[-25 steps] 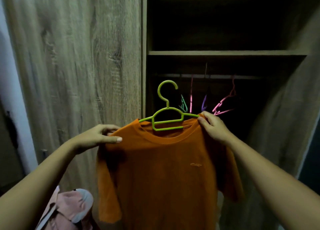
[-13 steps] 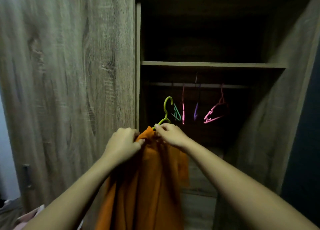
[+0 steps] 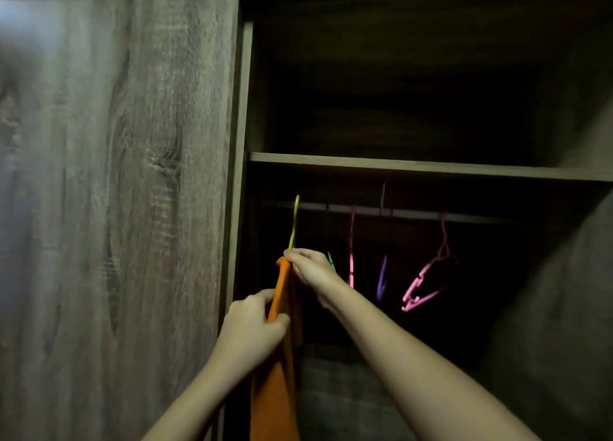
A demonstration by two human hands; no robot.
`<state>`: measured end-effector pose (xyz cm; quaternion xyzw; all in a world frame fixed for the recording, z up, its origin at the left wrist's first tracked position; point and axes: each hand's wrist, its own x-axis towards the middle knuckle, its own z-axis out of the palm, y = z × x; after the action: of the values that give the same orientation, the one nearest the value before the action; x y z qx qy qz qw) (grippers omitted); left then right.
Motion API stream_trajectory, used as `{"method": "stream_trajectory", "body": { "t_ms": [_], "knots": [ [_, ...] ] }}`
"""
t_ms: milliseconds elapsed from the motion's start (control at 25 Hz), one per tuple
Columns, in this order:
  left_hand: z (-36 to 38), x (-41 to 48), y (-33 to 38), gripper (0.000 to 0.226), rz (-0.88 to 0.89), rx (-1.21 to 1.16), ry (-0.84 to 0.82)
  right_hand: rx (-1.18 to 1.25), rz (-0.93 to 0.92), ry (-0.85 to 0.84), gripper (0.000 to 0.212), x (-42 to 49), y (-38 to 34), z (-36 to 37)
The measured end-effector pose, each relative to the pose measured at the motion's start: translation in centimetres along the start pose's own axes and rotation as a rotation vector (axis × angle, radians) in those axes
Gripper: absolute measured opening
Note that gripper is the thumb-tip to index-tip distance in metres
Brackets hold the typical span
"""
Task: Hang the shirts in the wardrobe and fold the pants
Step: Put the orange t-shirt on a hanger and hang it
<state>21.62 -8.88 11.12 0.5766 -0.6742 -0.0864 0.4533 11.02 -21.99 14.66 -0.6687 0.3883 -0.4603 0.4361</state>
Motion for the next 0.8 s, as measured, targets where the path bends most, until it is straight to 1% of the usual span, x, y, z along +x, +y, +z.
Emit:
{"method": "stream_trajectory", "body": {
  "t_ms": [80, 120, 240, 320, 400, 480, 560, 640, 720, 760, 800],
  "knots": [
    [1.2, 2.9, -0.4, 0.033, 0.013, -0.031, 0.044, -0.021, -0.013, -0.011, 0.018, 2.9, -0.3, -0.5],
    [1.8, 4.5, -0.9, 0.034, 0.004, -0.031, 0.05, -0.047, -0.012, -0.017, 0.019, 4.4, -0.4, -0.6],
    [2.7, 9.4, -1.7, 0.026, -0.024, -0.07, 0.031, -0.142, 0.012, -0.013, 0.026, 8.9, -0.9, -0.8],
    [3.1, 12.1, -2.3, 0.022, -0.047, -0.085, 0.045, -0.214, 0.051, 0.017, 0.024, 11.1, -1.5, -1.0],
    [3.6, 13.9, -2.9, 0.02, -0.08, -0.09, 0.041, -0.342, 0.08, 0.001, 0.025, 12.7, -1.5, -1.2],
    [4.6, 14.6, -3.7, 0.015, -0.116, -0.07, 0.025, -0.45, 0.094, -0.051, 0.031, 13.8, -1.0, -1.0],
    [5.7, 14.3, -4.4, 0.013, -0.13, -0.055, 0.018, -0.525, 0.118, -0.082, 0.029, 14.7, 0.0, -0.7],
    [6.4, 13.9, -4.5, 0.014, -0.144, -0.039, 0.012, -0.531, 0.142, -0.049, 0.028, 15.0, 0.4, -0.6],
    [6.4, 13.6, -4.3, 0.011, -0.163, -0.043, -0.014, -0.551, 0.137, -0.01, 0.019, 14.8, 0.3, -0.5],
    [6.2, 13.4, -4.1, 0.018, -0.171, 0.001, -0.023, -0.597, 0.117, 0.023, 0.019, 14.4, 0.2, -0.5],
    [5.9, 13.0, -3.8, 0.039, -0.159, 0.073, -0.014, -0.656, 0.071, 0.088, 0.026, 14.0, 0.0, -0.6]
  ]
}}
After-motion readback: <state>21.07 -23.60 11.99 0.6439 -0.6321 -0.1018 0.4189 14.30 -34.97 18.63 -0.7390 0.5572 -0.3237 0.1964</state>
